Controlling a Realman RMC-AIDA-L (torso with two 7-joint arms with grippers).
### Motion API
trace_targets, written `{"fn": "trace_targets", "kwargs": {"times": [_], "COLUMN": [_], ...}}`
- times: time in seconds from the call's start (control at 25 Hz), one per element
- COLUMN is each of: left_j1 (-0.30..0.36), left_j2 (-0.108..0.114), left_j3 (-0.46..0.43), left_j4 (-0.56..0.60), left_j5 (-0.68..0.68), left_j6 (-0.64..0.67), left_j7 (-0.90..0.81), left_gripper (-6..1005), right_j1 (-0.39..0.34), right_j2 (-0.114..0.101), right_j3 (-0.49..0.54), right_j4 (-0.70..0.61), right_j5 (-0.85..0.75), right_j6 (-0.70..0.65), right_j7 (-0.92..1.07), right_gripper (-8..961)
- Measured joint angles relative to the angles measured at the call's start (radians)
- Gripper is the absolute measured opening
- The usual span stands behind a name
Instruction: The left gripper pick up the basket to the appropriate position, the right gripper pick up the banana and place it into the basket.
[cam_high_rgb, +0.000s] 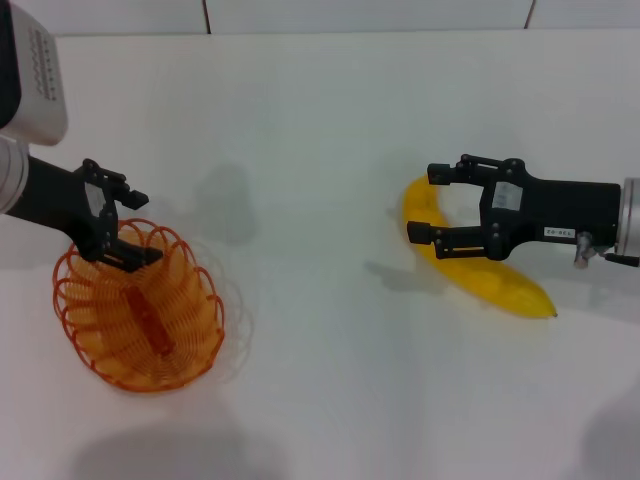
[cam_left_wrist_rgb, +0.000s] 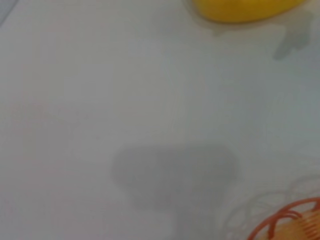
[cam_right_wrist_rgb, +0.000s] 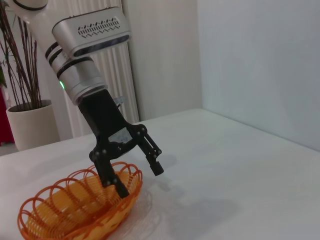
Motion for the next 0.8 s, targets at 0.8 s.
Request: {"fn": "trace_targets", "kwargs": {"times": [0.8], "left_j1": [-0.01], "left_j2": [0.001], "left_j3": [0.001], "left_j4": [0.0], "left_j5": [0.006], "left_j6": [-0.001], "left_j7": [-0.025], "left_gripper": [999], "right_j1": [-0.002], "right_j2": [-0.002], "right_j3": [0.001], "right_j4": [0.0], "right_j5": [0.0], "right_j6": [0.0], "right_j7": [0.001], "right_gripper": [893]}}
